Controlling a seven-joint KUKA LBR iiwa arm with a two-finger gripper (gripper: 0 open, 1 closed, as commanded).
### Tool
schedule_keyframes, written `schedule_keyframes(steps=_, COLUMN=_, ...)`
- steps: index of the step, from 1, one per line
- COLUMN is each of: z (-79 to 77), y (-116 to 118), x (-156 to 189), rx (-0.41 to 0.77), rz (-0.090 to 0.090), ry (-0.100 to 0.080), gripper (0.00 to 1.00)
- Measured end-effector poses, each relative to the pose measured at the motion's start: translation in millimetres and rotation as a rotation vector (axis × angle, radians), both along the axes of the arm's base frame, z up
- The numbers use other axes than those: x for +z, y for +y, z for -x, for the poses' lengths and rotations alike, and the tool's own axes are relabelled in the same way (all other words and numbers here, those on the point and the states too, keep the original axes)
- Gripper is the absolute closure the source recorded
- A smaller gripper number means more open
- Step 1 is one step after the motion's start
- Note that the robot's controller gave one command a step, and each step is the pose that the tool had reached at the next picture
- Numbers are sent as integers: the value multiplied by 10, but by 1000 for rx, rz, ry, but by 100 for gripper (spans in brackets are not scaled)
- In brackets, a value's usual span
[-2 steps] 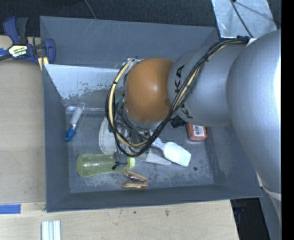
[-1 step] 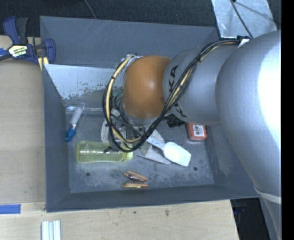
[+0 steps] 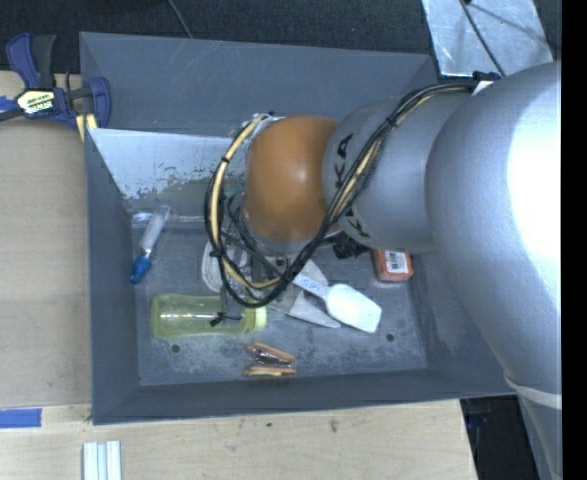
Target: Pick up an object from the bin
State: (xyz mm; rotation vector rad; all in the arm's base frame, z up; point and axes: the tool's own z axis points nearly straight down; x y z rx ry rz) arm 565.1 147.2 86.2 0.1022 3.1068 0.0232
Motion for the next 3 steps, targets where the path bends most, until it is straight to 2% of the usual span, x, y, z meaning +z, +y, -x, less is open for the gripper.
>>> schedule_keyframes(steps=2, z=17, y=-73, x=12, rx=-33, rz=-4, ry=3, gripper=0)
schedule_keyframes(steps=3, z=-157, y=-443, x=55, rx=-21, rz=11, ry=21, gripper=0)
